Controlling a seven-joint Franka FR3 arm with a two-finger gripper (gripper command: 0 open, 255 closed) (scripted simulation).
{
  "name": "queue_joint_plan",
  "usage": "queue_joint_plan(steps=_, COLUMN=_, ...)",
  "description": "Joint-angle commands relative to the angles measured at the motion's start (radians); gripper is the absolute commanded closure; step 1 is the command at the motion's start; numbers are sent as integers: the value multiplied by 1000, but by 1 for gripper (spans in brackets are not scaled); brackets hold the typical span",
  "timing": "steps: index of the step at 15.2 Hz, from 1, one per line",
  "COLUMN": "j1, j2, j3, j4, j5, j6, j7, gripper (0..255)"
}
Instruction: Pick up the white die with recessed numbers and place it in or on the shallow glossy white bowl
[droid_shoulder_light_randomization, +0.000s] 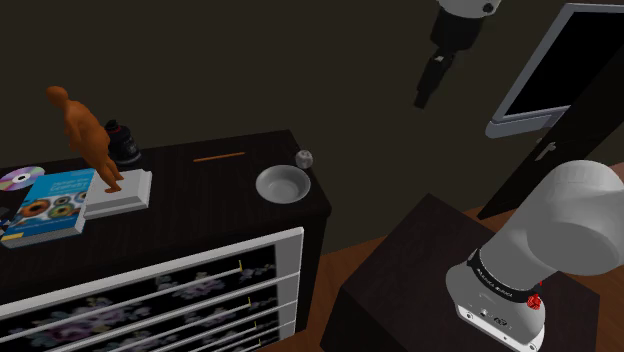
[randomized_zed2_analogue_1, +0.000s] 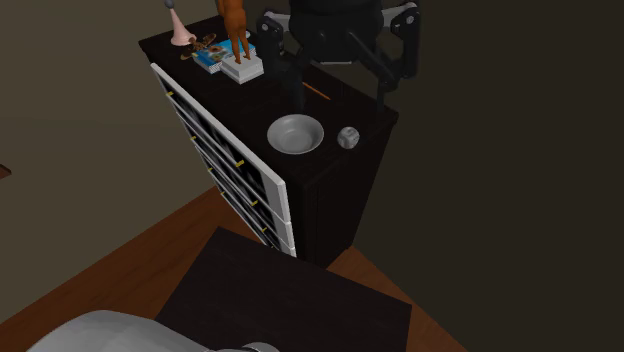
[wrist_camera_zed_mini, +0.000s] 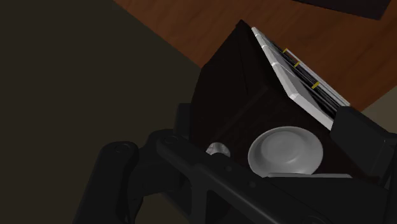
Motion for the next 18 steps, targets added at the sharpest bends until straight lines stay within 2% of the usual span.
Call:
queue_joint_plan(steps=1, j1=0, j2=0, j3=0, j4=0, j5=0, j6=0, j7=0, gripper=0)
queue_joint_plan(steps=9, j1=3, j2=271, j3=-8, j4=1, j5=16, j6=253, j7=28, gripper=0)
queue_joint_plan(steps=18, j1=10, j2=623, j3=-13, j4=109, j5=42, j6=480, j7=44, gripper=0)
